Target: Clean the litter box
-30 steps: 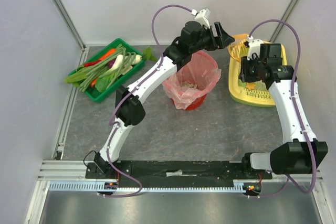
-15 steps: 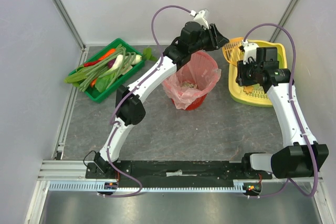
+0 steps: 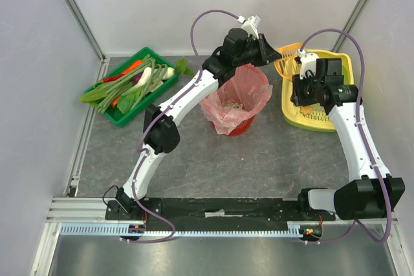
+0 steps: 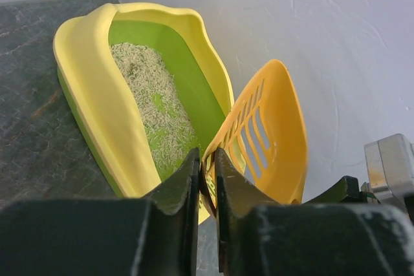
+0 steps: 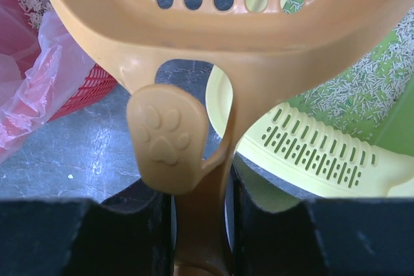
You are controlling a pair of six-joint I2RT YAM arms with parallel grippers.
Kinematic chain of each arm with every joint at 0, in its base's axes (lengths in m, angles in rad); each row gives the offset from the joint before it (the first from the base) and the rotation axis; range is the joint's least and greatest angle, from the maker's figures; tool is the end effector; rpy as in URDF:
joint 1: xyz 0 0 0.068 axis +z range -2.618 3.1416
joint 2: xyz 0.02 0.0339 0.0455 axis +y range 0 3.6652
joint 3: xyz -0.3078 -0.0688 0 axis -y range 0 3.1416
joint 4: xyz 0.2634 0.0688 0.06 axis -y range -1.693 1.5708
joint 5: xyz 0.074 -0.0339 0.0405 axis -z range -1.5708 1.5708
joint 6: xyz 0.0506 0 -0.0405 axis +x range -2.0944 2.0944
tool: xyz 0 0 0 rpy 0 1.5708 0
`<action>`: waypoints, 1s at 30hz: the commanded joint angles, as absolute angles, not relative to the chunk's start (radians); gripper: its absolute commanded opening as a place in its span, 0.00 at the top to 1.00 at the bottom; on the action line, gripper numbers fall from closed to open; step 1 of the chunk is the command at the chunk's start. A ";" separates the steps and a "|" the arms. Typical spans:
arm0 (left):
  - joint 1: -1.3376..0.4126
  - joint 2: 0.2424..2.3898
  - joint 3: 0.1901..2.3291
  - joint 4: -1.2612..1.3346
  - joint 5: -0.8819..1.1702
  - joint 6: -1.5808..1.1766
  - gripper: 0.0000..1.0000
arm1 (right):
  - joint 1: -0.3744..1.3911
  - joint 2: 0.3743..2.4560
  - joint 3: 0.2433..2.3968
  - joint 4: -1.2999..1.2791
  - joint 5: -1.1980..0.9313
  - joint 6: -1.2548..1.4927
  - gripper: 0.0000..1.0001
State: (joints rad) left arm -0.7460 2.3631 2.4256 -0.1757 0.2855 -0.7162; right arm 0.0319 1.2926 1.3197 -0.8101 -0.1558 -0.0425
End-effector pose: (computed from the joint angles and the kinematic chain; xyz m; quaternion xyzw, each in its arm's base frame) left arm 0.4457 -0.4313 0.3921 0.1057 0.7369 -0.5191 0.4199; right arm 0.2846 0.0169 0.3891 -0.0641 0.9189 0.0698 0.3830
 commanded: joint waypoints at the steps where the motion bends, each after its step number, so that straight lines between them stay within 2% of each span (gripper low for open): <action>1: -0.746 2.362 2.421 -0.140 0.351 -0.753 0.91 | 0.037 1.284 1.310 -0.758 -0.152 -0.029 0.99; 4: -0.741 2.359 2.419 -0.143 0.348 -0.787 0.98 | 0.037 1.273 1.296 -0.758 -0.149 -0.018 0.89; 9: -0.727 2.352 2.431 -0.193 0.315 -0.821 0.98 | 0.037 1.230 1.246 -0.755 -0.126 -0.011 0.71; 13: -0.718 2.341 2.433 -0.229 0.279 -0.833 0.98 | 0.037 1.206 1.226 -0.759 -0.126 -0.017 0.62; 15: -0.718 2.341 2.442 -0.261 0.265 -0.847 0.98 | 0.038 1.197 1.226 -0.755 -0.126 -0.020 0.50; 24: -0.715 2.335 2.471 -0.322 0.219 -0.819 0.98 | 0.046 1.177 1.238 -0.739 -0.109 -0.026 0.35; 30: -0.713 2.332 2.471 -0.331 0.207 -0.824 0.98 | 0.072 1.166 1.255 -0.752 -0.043 -0.067 0.31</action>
State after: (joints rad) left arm -0.7136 2.3631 2.4248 -0.3290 0.2279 -0.8066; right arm 0.0532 1.1923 1.2278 -0.7719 -0.1013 -0.0284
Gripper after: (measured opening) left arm 0.047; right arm 0.685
